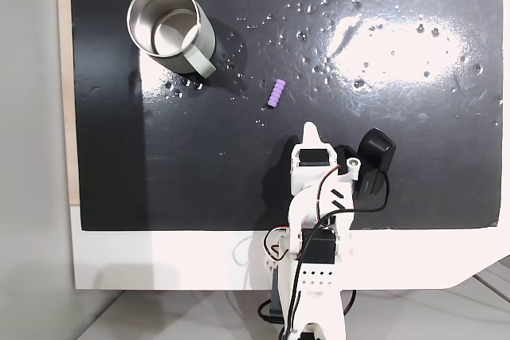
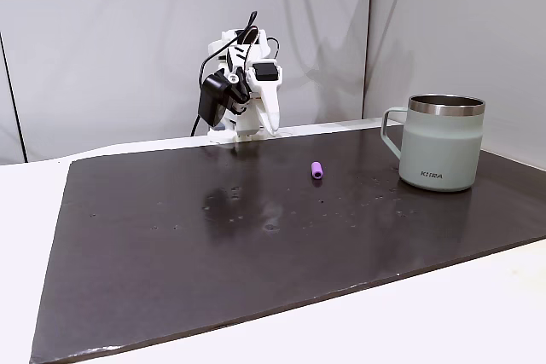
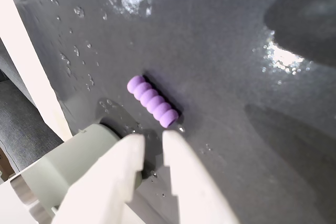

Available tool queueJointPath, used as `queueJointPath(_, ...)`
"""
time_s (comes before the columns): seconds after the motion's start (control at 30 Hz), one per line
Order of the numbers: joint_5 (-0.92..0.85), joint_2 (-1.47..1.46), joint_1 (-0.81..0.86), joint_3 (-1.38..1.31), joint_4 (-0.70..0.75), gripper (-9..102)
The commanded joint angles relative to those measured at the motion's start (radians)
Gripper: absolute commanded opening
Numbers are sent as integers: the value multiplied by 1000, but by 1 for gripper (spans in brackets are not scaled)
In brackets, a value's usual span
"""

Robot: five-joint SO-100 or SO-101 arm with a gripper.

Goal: Grasp a pengrip and put it in the cup.

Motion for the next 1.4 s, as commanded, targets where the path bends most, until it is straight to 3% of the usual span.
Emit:
queueJointPath(0.0, 20, 8, 8, -5, -41, 0)
queueJointPath(0.37, 15, 8, 9, -5, -43, 0)
queueJointPath(0.67, -207, -25, 74, -132, -43, 0)
queueJointPath(1.0, -357, -676, 15, -672, 3, 3)
queueJointPath(1.37, -601, -1078, -58, -966, 135, 10)
